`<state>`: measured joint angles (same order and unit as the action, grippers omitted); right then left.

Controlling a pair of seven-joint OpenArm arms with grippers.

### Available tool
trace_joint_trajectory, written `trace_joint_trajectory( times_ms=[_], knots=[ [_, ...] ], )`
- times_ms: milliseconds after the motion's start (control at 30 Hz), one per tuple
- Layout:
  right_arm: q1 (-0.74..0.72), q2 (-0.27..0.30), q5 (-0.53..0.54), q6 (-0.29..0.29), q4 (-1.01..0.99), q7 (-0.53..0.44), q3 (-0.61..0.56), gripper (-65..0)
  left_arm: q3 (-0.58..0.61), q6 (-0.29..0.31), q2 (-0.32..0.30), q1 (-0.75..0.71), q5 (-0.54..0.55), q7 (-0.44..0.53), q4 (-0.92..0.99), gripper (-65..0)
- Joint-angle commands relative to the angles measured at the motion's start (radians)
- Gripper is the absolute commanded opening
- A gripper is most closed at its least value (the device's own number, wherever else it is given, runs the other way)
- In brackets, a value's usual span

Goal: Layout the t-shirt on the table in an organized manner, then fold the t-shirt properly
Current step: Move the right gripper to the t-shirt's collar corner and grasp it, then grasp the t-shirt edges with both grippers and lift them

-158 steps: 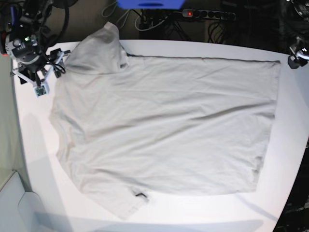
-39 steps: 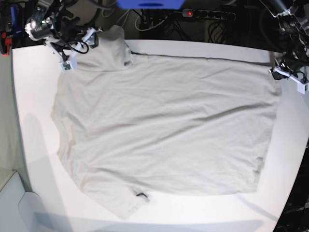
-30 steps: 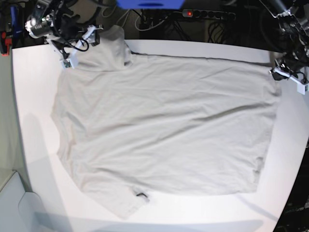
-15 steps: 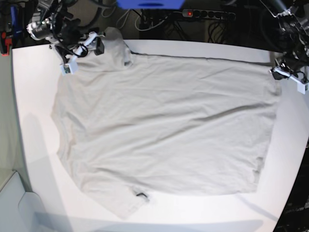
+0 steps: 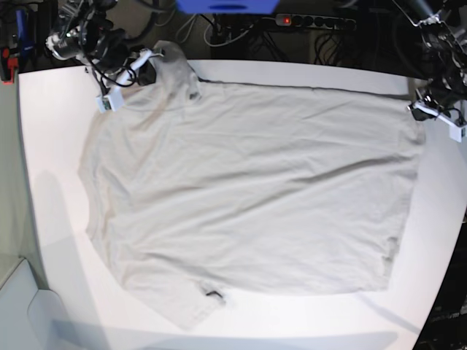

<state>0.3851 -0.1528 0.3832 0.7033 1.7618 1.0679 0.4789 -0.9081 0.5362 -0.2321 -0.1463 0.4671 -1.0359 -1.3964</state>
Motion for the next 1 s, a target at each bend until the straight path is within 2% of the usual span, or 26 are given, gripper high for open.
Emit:
trace_joint_trajectory(
  times_ms=[0, 267, 433, 667, 967],
  knots=[
    [0.018, -0.004, -0.099, -0.005, -0.018, 0.094, -0.003, -65.0, -0.006, 0.002, -0.017, 0.007, 0.015, 0.012, -0.021, -64.6],
    [0.022, -0.004, -0.099, -0.005, 0.157, 0.104, 0.005, -65.0, -0.007, 0.003, -0.017, 0.012, 0.019, 0.012, -0.028, -64.6],
    [0.016, -0.004, -0.097, -0.005, 0.211, 0.104, 0.005, -65.0, -0.007, 0.003, -0.017, 0.012, 0.022, 0.01, -0.113, -64.6],
    [-0.019, -0.004, -0.097, -0.005, 0.215, 0.125, 0.005, -65.0, -0.007, 0.003, -0.026, 0.001, 0.161, 0.01, -0.134, -64.6],
    [-0.094, 0.046, -0.096, -0.005, 0.229, 0.176, 0.007, -65.0, -0.007, -0.005, -0.04, 0.012, 0.207, 0.01, -0.134, -64.6]
  ],
)
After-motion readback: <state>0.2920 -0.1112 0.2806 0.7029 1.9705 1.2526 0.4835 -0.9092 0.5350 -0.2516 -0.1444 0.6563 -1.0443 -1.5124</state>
